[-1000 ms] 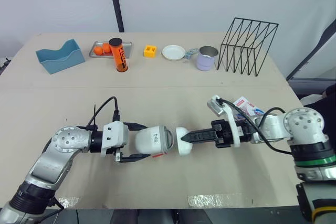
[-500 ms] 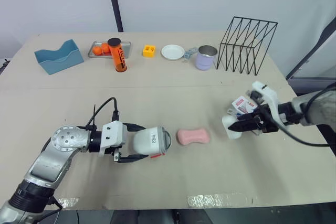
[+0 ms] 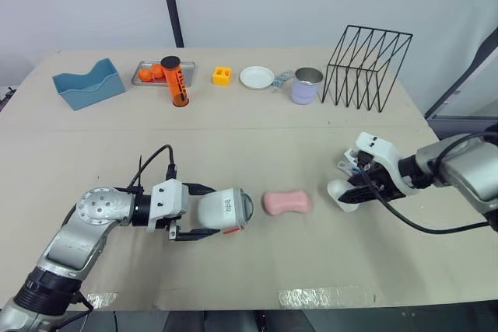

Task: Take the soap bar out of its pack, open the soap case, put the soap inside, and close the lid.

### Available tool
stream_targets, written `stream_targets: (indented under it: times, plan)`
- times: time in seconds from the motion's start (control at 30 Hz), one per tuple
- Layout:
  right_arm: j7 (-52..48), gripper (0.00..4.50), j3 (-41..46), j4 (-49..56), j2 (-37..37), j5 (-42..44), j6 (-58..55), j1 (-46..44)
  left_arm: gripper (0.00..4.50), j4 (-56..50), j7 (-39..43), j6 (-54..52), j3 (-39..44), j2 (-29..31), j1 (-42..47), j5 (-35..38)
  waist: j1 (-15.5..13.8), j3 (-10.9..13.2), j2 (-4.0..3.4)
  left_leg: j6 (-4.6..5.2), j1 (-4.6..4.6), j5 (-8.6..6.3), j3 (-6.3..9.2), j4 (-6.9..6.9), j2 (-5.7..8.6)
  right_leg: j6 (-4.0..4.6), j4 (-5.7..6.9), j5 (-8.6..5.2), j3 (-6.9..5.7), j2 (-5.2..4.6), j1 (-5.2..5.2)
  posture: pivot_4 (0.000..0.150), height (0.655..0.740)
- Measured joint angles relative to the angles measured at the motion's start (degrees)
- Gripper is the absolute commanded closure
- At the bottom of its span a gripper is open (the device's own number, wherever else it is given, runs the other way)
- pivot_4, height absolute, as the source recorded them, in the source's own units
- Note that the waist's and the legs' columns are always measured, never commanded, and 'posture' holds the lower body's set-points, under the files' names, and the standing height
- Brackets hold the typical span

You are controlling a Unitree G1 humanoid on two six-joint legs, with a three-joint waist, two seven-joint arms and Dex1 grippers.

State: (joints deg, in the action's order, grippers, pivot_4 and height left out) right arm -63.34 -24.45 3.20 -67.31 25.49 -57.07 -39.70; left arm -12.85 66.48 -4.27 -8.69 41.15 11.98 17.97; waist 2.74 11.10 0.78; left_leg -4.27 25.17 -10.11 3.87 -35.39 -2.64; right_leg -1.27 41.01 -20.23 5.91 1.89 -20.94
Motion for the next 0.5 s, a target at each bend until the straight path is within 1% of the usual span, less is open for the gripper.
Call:
stream_targets:
  times: [0.03,0.07,0.13,0.27,0.37,0.4,0.5]
  plan:
    - [-0.2,0.19,0.0,0.0,0.2,-0.1,0.0,0.4,1.02,0.0,0.0,0.0,0.0,0.0,0.0,0.0,0.0,0.0,0.0,0.0,0.0,0.0,0.0,0.0,0.0,0.0,0.0,0.0,0.0,0.0,0.0,0.15,0.74]
    - [-0.5,0.09,0.0,0.0,0.5,-0.1,0.1,0.7,1.02,0.0,-0.1,0.0,0.0,0.0,0.0,0.0,0.0,0.0,0.0,0.0,0.0,0.0,0.0,0.01,0.01,0.0,0.0,0.0,0.0,-0.01,0.0,0.15,0.74]
    - [-0.9,0.09,0.4,0.0,1.0,-0.2,0.1,0.8,1.02,-0.1,-0.1,0.0,0.0,0.0,0.0,0.0,0.0,0.0,0.0,0.0,0.0,0.0,0.0,0.01,0.01,0.01,0.02,0.0,0.0,-0.01,-0.01,0.15,0.74]
    - [-2.1,0.09,5.7,-1.9,3.1,0.2,3.2,1.0,1.02,-0.1,0.2,0.0,0.0,0.2,-0.1,0.0,0.0,0.0,0.01,0.0,-0.01,0.0,0.0,-0.02,0.01,0.02,0.02,0.01,-0.03,-0.01,0.02,0.15,0.74]
    - [-5.4,0.09,13.2,-4.6,7.9,2.8,11.9,3.0,1.02,0.4,1.2,-0.8,0.0,1.0,0.2,0.0,0.0,0.0,0.01,0.0,-0.04,0.0,0.01,-0.01,0.01,0.03,0.03,0.02,-0.06,0.01,0.05,0.15,0.74]
    - [-6.4,0.09,14.6,-5.0,8.9,3.2,14.7,3.5,1.02,0.6,1.6,-1.0,0.0,1.5,0.3,0.0,0.0,0.0,0.01,0.0,-0.03,0.0,0.04,-0.02,0.01,0.02,0.04,0.01,-0.09,0.01,0.06,0.15,0.74]
    - [-9.5,0.09,21.1,-4.9,14.3,5.3,25.1,7.8,1.02,1.4,3.5,-2.5,-0.1,3.1,0.8,0.0,0.0,0.0,0.03,0.0,-0.02,0.0,0.08,-0.01,0.02,0.02,0.03,0.01,-0.14,0.0,0.09,0.15,0.74]
